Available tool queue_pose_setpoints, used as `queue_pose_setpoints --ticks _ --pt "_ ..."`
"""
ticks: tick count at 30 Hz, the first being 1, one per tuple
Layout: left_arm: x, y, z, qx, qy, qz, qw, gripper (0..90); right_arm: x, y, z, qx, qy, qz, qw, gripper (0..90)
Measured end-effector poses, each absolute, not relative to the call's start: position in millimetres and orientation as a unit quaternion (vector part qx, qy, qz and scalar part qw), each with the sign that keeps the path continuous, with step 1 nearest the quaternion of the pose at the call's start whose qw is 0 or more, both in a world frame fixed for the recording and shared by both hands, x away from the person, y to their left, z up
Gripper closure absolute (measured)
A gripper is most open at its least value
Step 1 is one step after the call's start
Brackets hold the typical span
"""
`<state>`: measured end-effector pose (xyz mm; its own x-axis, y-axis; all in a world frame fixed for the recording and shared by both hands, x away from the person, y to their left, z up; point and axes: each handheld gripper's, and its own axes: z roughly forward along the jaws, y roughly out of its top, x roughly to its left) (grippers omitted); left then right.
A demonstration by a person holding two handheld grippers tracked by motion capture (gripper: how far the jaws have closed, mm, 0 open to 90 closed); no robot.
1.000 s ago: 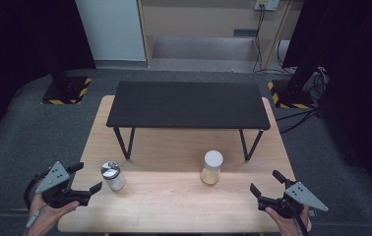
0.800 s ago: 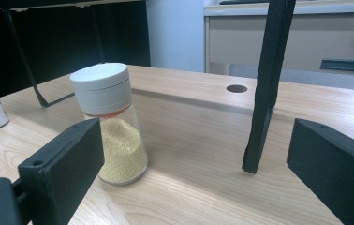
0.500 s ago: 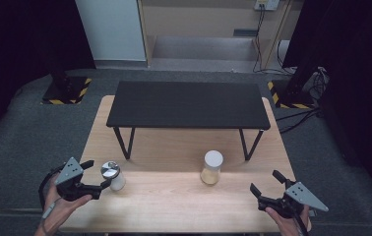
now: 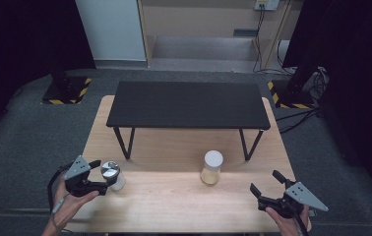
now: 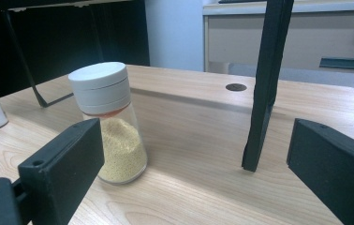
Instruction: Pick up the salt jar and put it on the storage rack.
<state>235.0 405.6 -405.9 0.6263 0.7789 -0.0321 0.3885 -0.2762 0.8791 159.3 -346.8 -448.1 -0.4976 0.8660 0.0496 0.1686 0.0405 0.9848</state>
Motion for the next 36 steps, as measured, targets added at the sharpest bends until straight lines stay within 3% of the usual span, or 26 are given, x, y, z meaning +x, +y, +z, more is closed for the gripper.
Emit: queue_pose_setpoints --ticks 9,17,29,36 --pt "240 406 -417 0.762 0.384 0.205 0.479 15.3 159 -347 -448 0.396 0.653 0.568 0.307 4.1" --pt "242 411 -430 0.758 0.381 0.194 0.492 30.6 160 -347 -449 0.397 0.652 0.568 0.306 4.1" --pt "238 406 -425 0.761 0.372 0.215 0.486 33.2 159 -347 -449 0.399 0.651 0.569 0.306 4.1" --pt "238 410 -419 0.766 0.363 0.200 0.491 33.8 160 -347 -449 0.397 0.652 0.569 0.306 4.1"
